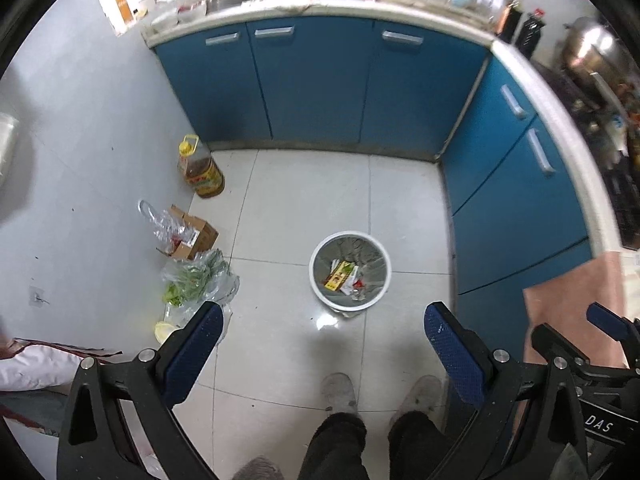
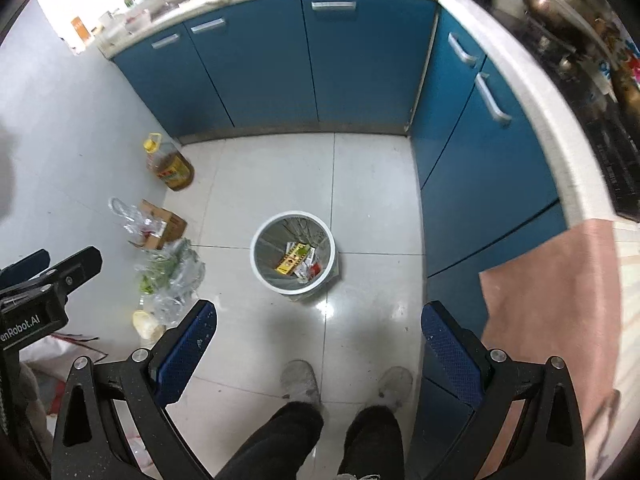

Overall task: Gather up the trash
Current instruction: 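Raise both tools away from the bin toward the counter, then grasp the white printed box with the left tool while the right tool grasps the red-and-white sugar bag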

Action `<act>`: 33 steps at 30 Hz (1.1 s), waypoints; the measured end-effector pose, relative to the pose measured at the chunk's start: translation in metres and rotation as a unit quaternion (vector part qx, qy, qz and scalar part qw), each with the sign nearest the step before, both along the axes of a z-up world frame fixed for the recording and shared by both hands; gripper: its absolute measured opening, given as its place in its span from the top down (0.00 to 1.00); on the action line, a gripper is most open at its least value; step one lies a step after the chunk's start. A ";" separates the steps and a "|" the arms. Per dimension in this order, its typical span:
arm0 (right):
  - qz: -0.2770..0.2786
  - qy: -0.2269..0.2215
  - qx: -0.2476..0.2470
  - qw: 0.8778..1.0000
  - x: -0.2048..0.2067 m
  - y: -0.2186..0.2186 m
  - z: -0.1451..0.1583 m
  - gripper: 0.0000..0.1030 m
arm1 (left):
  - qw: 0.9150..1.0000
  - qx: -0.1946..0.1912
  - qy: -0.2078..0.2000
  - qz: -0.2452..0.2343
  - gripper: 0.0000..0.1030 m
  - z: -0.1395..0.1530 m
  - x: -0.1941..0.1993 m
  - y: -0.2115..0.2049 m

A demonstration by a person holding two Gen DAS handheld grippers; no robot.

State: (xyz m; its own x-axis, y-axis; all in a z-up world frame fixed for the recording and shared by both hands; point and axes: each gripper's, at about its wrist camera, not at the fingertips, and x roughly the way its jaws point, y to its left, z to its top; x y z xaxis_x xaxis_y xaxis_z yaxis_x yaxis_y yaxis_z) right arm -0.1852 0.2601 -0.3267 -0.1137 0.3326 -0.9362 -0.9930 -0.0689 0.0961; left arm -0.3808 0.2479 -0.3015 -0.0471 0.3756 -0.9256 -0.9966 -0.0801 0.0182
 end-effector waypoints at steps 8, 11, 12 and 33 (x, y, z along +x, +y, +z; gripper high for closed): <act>0.000 0.035 0.037 0.999 0.018 -0.034 0.080 0.00 | 1.000 0.029 -0.003 0.011 0.00 0.060 0.018 -0.028; -0.017 0.078 0.042 0.996 0.038 -0.038 0.092 0.00 | 0.998 0.056 0.016 -0.005 0.00 0.077 0.036 -0.026; -0.025 0.090 0.042 0.995 0.047 -0.038 0.095 0.00 | 0.998 0.067 0.016 -0.010 0.00 0.082 0.042 -0.025; -0.641 0.138 0.019 0.755 0.555 -0.241 0.007 0.00 | 0.882 0.085 0.152 -0.437 0.00 0.058 0.558 0.048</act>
